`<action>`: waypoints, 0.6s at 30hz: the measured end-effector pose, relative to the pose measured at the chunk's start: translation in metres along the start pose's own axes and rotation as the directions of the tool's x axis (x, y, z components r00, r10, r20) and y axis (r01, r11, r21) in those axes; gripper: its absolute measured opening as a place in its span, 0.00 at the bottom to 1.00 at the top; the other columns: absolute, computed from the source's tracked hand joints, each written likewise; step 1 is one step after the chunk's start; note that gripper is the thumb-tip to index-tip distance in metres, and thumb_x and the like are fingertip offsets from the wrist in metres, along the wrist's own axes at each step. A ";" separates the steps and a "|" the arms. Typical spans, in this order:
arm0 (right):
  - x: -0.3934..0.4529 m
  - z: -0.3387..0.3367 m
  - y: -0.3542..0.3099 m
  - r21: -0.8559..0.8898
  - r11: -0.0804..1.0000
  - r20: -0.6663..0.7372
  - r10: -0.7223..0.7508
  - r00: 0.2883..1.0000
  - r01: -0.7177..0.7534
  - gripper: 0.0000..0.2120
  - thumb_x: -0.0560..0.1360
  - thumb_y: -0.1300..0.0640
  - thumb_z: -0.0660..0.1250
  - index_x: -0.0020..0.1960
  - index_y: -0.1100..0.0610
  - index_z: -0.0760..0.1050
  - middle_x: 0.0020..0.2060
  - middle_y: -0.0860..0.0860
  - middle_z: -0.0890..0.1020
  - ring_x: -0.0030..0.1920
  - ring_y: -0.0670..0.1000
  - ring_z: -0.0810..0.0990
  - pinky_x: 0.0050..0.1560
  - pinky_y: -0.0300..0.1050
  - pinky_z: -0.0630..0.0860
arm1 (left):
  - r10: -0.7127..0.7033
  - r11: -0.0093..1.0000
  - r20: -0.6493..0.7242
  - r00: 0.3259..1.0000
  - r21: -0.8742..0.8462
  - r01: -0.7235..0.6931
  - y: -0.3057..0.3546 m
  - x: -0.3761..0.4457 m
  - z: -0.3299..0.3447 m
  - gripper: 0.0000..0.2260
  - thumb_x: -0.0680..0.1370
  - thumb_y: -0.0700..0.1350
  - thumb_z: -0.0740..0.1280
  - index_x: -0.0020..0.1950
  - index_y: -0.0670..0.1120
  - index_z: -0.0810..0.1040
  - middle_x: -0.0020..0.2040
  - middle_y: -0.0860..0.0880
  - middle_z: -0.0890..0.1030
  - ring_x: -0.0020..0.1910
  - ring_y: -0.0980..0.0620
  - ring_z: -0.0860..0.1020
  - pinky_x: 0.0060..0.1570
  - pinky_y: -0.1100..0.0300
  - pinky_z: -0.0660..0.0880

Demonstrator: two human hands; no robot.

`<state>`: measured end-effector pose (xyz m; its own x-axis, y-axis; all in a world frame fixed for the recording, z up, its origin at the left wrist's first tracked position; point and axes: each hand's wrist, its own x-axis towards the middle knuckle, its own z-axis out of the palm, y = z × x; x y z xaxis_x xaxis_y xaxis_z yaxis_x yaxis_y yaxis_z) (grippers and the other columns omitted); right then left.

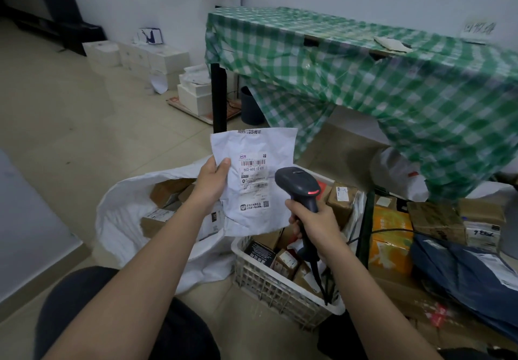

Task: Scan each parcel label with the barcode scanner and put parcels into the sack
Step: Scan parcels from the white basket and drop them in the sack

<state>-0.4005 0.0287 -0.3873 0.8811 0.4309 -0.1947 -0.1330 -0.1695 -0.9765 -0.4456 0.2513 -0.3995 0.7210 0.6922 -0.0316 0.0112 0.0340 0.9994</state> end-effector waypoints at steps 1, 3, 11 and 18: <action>0.003 0.006 0.001 0.016 1.000 -0.020 0.018 1.000 -0.018 0.08 0.74 0.56 0.71 0.42 0.61 0.77 0.28 0.53 0.77 0.27 0.51 0.74 0.31 0.44 0.72 | -0.009 1.000 -0.022 1.000 0.001 0.009 -0.004 -0.001 -0.011 0.11 0.83 0.46 0.59 0.63 0.45 0.74 0.57 0.48 0.81 0.55 0.48 0.80 0.59 0.48 0.76; 0.011 0.021 0.005 0.044 0.998 -0.053 0.051 0.997 -0.049 0.09 0.75 0.57 0.70 0.39 0.60 0.76 0.26 0.52 0.76 0.27 0.51 0.73 0.32 0.44 0.71 | -0.010 1.000 -0.075 0.997 0.009 0.011 -0.013 -0.002 -0.037 0.08 0.82 0.44 0.61 0.59 0.45 0.75 0.54 0.46 0.81 0.53 0.46 0.81 0.56 0.49 0.77; 0.069 0.092 0.030 -0.057 0.992 -0.059 0.111 0.992 -0.115 0.10 0.75 0.57 0.70 0.39 0.60 0.74 0.29 0.53 0.76 0.26 0.51 0.72 0.30 0.42 0.70 | 0.068 0.983 -0.410 0.909 0.185 0.010 -0.055 0.006 -0.151 0.05 0.79 0.38 0.64 0.52 0.46 0.71 0.42 0.48 0.78 0.42 0.48 0.76 0.40 0.61 0.72; 0.132 0.127 0.054 -0.199 0.980 -0.118 -0.023 0.993 -0.001 0.10 0.73 0.54 0.72 0.41 0.60 0.76 0.30 0.55 0.77 0.27 0.52 0.75 0.36 0.48 0.72 | 0.087 0.908 -0.322 0.943 0.415 0.058 -0.106 0.058 -0.172 0.02 0.82 0.43 0.61 0.54 0.48 0.71 0.46 0.51 0.76 0.47 0.50 0.74 0.45 0.61 0.66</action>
<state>-0.3488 0.1894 -0.4778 0.9316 0.3267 -0.1596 -0.0407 -0.3425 -0.9386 -0.5240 0.4114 -0.5097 0.4575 0.8877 0.0520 0.3396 -0.2284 0.9124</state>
